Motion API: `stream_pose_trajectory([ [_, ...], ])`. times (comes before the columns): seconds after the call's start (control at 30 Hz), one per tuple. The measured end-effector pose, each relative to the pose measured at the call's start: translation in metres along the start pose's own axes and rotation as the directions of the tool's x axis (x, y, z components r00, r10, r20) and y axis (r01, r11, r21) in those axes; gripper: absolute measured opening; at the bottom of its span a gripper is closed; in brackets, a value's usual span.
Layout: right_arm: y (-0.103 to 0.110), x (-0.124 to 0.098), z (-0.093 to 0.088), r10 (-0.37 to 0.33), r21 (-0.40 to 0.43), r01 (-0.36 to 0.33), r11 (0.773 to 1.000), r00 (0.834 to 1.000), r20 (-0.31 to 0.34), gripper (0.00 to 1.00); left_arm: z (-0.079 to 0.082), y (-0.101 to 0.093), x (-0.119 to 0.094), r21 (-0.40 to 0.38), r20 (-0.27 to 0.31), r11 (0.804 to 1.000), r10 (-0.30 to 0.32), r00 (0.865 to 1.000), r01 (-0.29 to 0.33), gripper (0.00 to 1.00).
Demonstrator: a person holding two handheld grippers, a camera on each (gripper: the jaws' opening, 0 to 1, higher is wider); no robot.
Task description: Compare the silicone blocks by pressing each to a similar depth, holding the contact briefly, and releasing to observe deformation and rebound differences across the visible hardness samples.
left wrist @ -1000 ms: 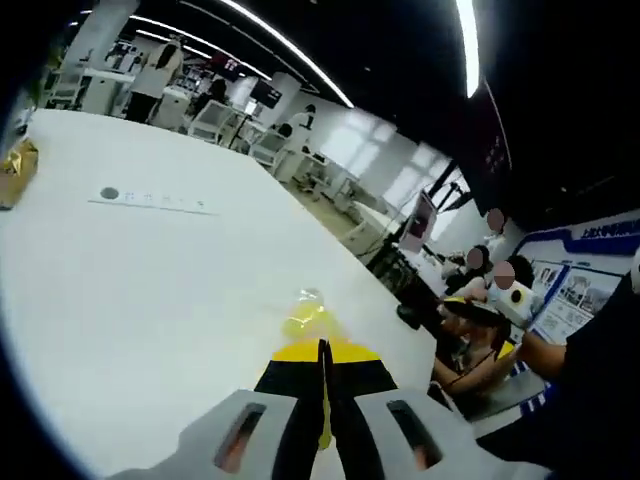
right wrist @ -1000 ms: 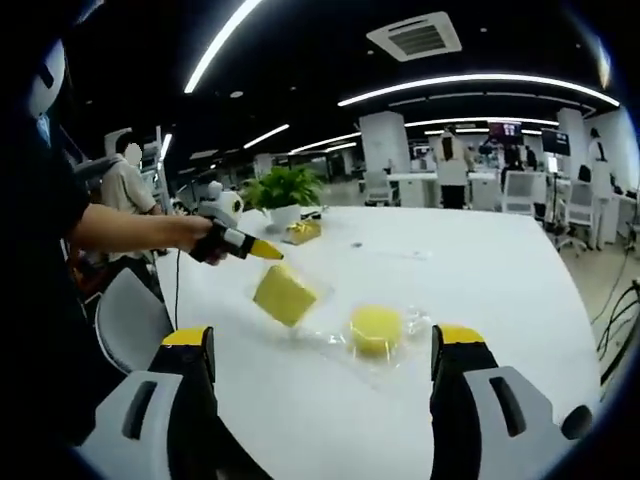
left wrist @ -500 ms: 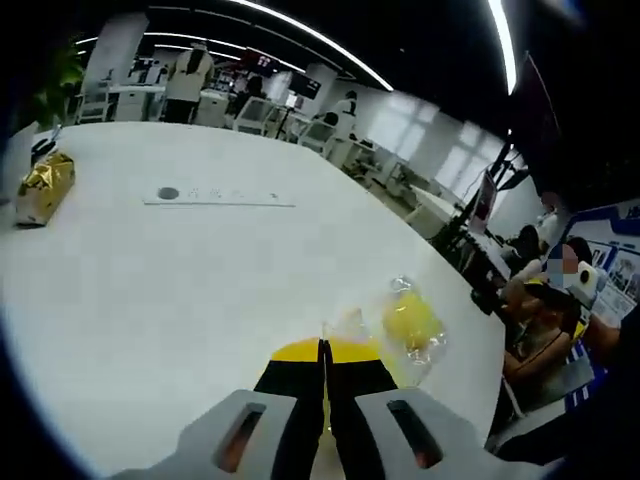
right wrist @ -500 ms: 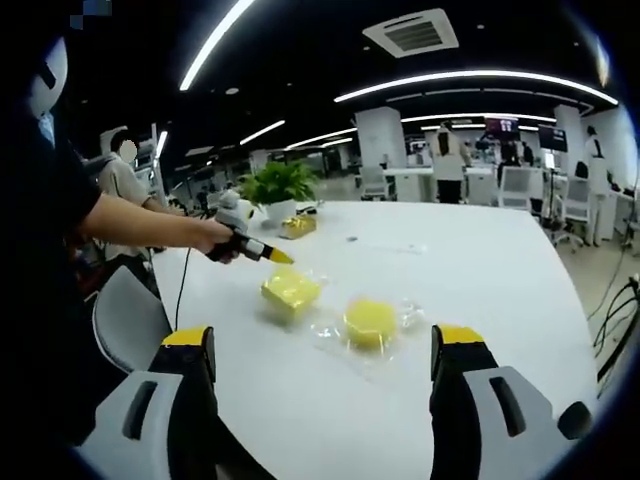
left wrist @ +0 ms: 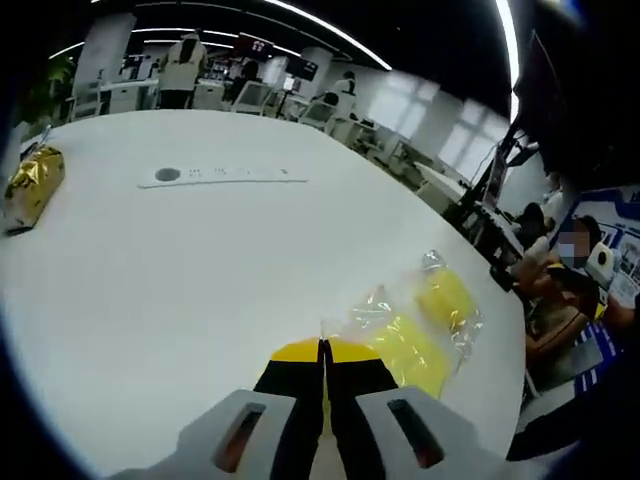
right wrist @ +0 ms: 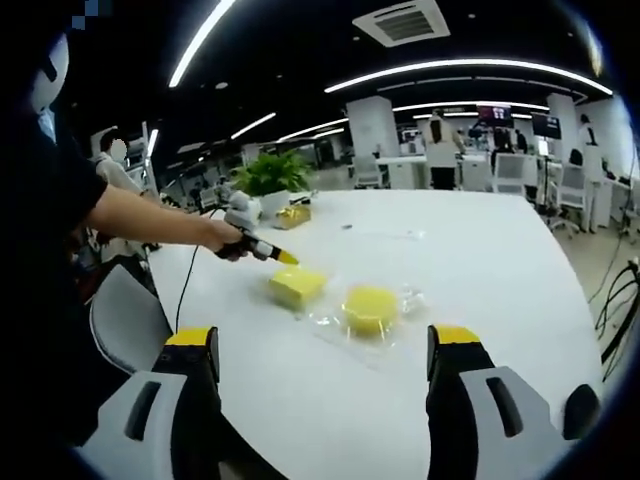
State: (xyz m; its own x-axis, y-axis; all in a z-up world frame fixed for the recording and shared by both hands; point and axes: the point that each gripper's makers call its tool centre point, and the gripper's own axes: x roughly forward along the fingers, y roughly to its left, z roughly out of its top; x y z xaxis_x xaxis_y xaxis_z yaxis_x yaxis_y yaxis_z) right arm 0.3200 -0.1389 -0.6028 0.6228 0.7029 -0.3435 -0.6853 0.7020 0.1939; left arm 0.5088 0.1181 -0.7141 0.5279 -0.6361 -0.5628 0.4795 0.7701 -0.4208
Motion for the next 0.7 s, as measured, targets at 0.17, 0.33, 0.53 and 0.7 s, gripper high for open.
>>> stream_pose_trajectory([
  [0.17, 0.005, 0.006, -0.006, 0.006, -0.010, -0.007, 1.000, 1.000, -0.022, 0.81, -0.004, -0.002, -0.003, 0.039, -0.036, 0.999, 0.004, 0.999, -0.002, 0.07],
  [0.33, 0.010, 0.010, -0.007, 0.012, -0.015, -0.012, 1.000, 1.000, -0.028, 0.81, -0.005, 0.000, -0.011, 0.020, -0.054, 0.999, 0.044, 0.998, -0.043, 0.30],
  [0.53, 0.002, 0.015, -0.007, -0.015, -0.086, 0.011, 0.996, 0.999, -0.042, 0.79, 0.007, -0.011, -0.036, 0.089, 0.011, 0.995, 0.053, 0.999, -0.054, 0.43],
  [0.7, 0.003, 0.022, -0.001, -0.001, -0.092, -0.002, 0.996, 1.000, -0.029, 0.80, 0.022, -0.023, -0.060, 0.160, 0.106, 0.986, 0.030, 0.994, -0.047, 0.53],
])
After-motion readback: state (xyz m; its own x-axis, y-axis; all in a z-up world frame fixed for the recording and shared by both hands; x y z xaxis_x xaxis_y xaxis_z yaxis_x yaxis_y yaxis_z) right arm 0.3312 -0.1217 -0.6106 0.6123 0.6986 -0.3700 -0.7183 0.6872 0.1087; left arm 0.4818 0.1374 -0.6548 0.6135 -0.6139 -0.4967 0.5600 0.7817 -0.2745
